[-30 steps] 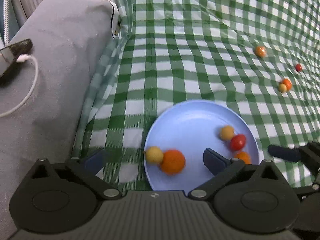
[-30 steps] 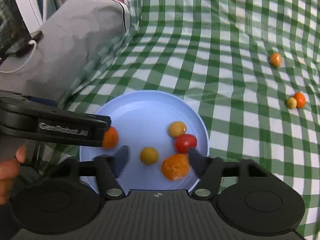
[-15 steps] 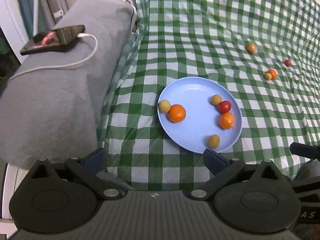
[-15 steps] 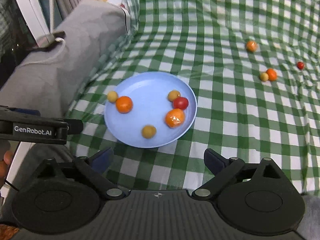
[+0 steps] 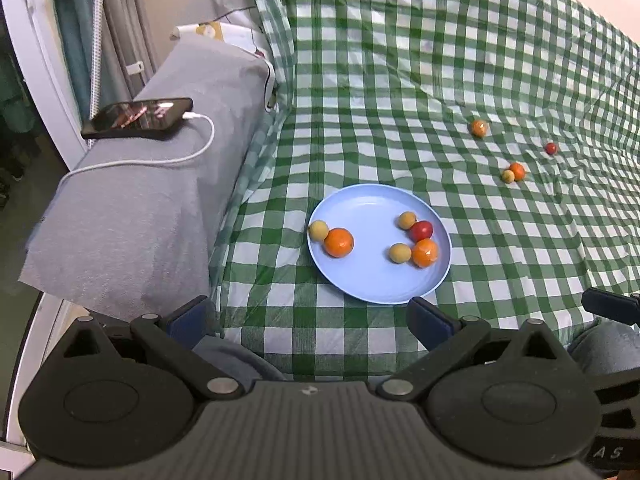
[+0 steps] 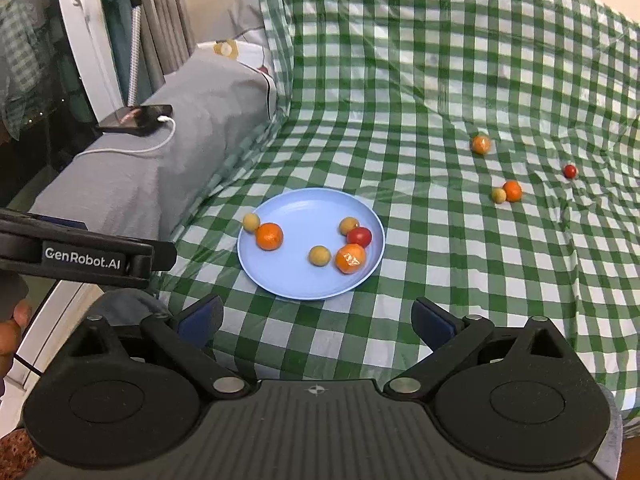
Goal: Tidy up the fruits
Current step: 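Lift both tools away from the plate, then grasp a yellow plum with the left tool while the right tool grasps a red tomato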
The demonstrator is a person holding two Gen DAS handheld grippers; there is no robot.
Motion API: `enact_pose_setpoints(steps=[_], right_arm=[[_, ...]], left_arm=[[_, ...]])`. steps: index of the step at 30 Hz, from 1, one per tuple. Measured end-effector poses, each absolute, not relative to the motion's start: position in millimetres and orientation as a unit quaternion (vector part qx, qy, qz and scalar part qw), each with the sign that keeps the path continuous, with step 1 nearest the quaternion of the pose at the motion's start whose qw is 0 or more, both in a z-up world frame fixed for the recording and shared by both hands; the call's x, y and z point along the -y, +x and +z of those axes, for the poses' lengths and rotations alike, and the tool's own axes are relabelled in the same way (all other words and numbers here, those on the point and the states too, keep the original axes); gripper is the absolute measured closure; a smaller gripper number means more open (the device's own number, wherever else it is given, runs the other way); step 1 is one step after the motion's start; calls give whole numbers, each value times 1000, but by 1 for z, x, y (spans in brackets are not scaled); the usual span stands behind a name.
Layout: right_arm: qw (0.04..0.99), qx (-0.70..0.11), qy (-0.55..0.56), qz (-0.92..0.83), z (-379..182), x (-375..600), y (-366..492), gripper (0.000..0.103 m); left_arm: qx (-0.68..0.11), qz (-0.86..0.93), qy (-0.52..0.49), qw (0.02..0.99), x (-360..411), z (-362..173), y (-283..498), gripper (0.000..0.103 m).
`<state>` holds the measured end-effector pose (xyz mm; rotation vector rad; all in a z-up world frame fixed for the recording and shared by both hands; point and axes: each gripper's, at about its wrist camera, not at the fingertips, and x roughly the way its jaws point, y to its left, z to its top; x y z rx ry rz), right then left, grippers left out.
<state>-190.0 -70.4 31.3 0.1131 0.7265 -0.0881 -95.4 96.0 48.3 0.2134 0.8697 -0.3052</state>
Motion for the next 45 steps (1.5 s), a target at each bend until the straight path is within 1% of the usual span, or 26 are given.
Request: enact_pose_setpoints(steps=[4, 16, 33, 39, 45], right_arm=[[936, -346, 52, -41, 36, 68, -201, 1], [938, -339, 63, -43, 40, 74, -211, 1], [935, -338, 93, -57, 34, 89, -208, 1], [934, -328, 110, -92, 30, 117, -204, 1], [931, -312, 117, -150, 22, 176, -198, 1]], left_arm=[[-407, -146, 101, 896, -97, 56, -103, 0], [-400, -150, 113, 897, -94, 62, -114, 0], [-419, -149, 132, 886, -79, 53, -105, 0], [-433, -165, 128, 877, -58, 51, -93, 0], [-421, -203, 153, 871, 0, 46, -69, 0]])
